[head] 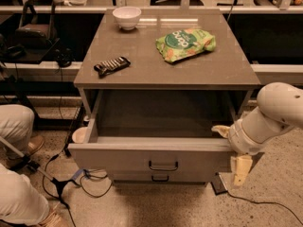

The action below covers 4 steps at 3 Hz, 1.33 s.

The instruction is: Open top drawer

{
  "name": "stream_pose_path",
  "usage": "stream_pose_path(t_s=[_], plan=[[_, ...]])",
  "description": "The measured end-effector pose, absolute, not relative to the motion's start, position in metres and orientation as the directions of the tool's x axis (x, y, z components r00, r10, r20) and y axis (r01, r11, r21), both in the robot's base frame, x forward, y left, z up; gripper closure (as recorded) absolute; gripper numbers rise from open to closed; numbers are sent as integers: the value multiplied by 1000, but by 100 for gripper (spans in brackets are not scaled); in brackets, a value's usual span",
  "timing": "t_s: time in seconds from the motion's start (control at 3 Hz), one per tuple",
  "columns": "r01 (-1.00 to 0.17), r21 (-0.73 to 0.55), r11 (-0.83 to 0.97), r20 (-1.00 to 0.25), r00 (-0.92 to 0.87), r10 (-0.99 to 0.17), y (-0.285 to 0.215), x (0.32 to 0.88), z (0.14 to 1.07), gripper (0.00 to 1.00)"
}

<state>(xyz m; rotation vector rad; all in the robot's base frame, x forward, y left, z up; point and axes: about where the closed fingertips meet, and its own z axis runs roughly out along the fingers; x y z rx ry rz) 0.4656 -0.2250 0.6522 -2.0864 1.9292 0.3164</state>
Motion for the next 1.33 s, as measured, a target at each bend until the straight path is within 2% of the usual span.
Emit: stream_pose_path(t_s=[1.0, 1.33], plan=[[-999, -30, -39, -333, 46, -942, -232, 441, 658, 72], [-999, -32, -15, -336, 25, -941, -240, 430, 663, 100]])
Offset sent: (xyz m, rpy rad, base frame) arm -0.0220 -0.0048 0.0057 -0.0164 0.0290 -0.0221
